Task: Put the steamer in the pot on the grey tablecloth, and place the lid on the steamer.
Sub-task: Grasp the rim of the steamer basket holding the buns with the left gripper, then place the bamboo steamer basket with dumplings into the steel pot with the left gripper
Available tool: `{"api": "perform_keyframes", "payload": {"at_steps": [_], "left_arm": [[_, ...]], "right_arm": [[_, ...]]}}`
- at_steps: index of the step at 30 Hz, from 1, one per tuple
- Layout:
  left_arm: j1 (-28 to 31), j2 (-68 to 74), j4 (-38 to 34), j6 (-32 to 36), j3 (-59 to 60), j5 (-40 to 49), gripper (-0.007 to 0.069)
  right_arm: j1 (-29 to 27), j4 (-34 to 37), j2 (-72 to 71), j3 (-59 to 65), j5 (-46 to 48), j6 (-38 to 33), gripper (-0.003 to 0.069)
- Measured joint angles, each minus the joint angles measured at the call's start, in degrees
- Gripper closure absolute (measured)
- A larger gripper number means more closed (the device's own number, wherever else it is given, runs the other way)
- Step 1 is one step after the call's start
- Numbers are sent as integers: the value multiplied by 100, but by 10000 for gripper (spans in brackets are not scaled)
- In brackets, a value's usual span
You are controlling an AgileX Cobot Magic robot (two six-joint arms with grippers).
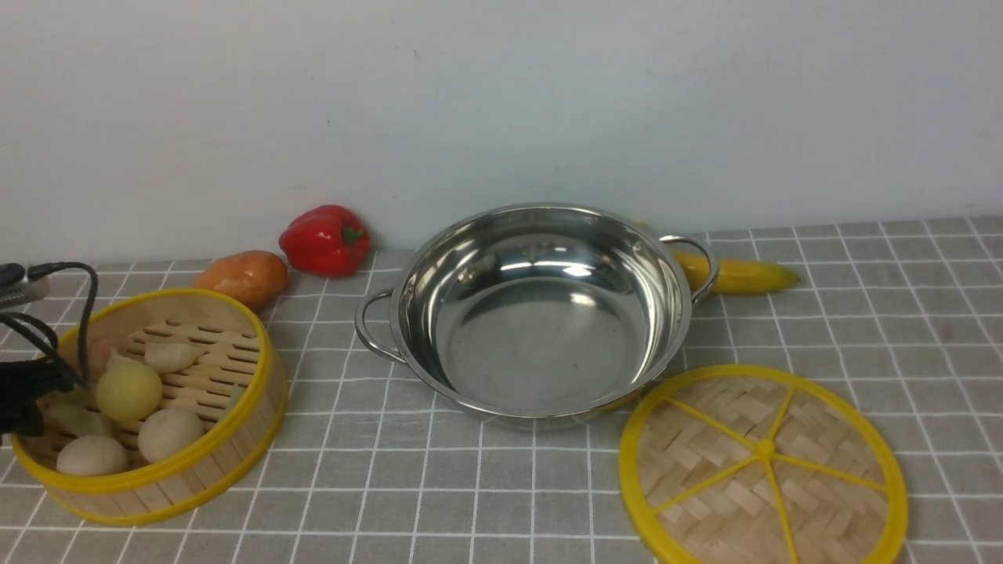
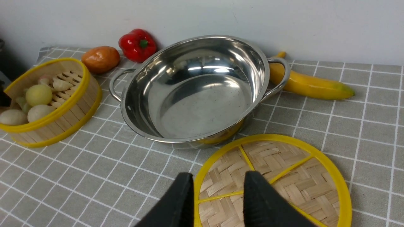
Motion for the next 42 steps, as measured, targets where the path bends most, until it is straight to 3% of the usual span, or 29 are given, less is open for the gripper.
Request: {"api": "perform_keyframes", "payload": {"at_steps": [3,4,7,17,22,27,34,38,42], "left_arm": [[0,142,-7,-6,0,-107,407],[0,206,-41,-68,0,-140,491],[-8,205,-82,-140,-94,-98,594],[-8,-411,116,91,-1503,1503,592],[-103,-567,-711,655,-2564,2541,592],[-977,-555,-1365,1153,-2985,2817,592],[-3420,315,-1308,672,-3676,2323,592],[-3986,1019,-961,303,-4284,2283,592],[-4195,1549,-676,36,-4797,2308,592]], "right_arm": [[0,80,0,0,0,0,417],[0,153,0,0,0,0,417],[0,249,0,0,7,10,417],[0,417,0,0,26,10,417],[0,417,0,0,32,10,417],[0,447,0,0,43,10,417],[0,480,0,0,74,15,417],[0,485,0,0,160,15,417],[0,493,0,0,229,15,417]]}}
